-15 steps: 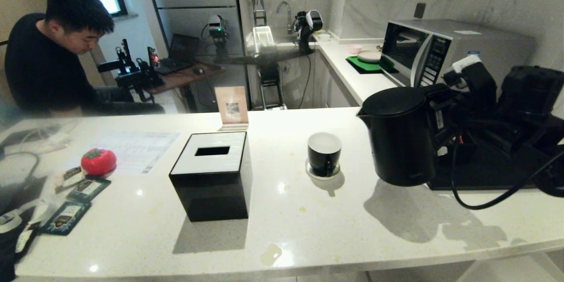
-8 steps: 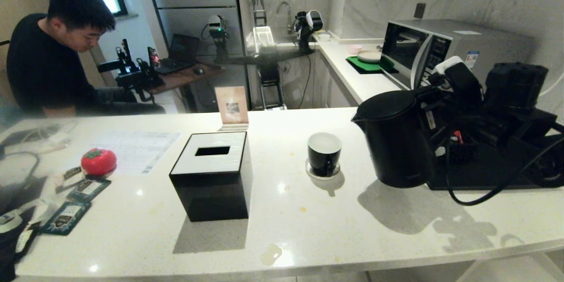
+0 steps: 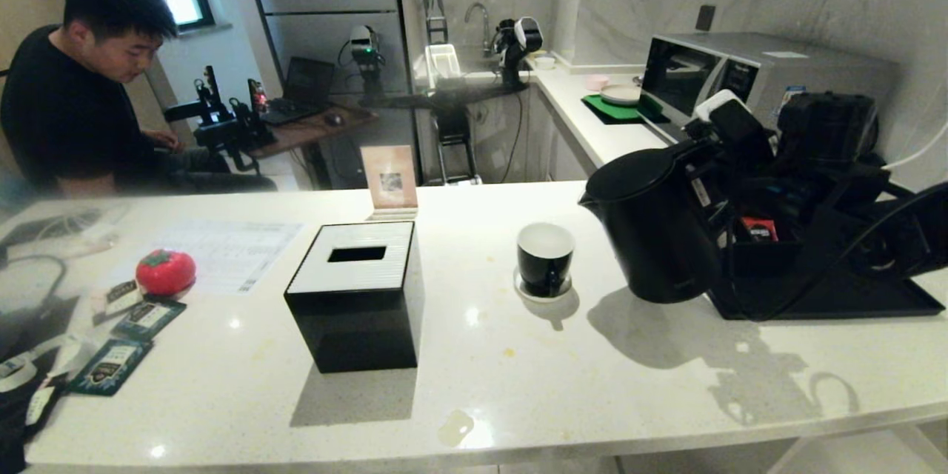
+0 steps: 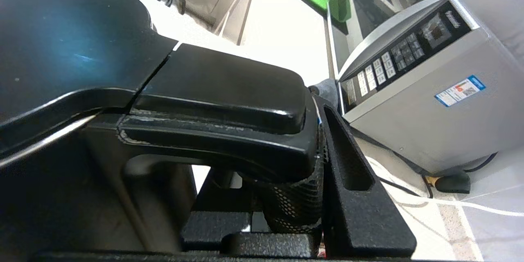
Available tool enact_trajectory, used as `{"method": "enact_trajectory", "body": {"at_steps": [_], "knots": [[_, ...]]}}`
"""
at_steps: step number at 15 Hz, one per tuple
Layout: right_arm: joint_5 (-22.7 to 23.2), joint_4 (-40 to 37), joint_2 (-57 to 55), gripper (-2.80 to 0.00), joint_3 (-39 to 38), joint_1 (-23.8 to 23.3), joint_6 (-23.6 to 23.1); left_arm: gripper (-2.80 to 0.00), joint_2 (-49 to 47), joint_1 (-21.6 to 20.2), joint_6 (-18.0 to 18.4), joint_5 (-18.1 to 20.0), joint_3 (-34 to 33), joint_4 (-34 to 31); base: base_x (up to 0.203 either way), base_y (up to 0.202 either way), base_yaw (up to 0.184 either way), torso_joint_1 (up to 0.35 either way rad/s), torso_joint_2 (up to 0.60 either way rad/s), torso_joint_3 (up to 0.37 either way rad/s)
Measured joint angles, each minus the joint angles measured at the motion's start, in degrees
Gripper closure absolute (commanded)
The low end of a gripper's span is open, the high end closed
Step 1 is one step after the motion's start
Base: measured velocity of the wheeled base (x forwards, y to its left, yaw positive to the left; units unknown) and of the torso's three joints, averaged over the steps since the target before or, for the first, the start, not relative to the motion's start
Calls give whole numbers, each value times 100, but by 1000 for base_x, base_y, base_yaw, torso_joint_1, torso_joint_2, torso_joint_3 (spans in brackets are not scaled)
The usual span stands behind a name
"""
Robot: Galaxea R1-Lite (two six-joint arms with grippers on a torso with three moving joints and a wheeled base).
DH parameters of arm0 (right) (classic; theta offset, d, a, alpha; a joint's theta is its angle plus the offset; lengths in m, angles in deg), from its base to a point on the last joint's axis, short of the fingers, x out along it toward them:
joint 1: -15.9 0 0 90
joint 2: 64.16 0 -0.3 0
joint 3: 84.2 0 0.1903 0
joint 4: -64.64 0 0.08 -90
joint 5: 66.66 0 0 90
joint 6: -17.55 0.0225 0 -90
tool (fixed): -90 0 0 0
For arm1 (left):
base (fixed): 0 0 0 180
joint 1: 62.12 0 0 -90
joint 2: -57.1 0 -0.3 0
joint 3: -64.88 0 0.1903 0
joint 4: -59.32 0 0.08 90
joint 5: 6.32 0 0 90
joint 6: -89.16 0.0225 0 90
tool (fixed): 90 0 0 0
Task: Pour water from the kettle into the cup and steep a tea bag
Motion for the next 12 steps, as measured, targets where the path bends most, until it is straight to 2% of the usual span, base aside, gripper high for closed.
{"method": "enact_trajectory", "body": {"at_steps": [12], "knots": [[-324,-582,-460,0,777,151,-527,0,0,0,-2,-1,0,0,0,0,0,0,0,0]]}}
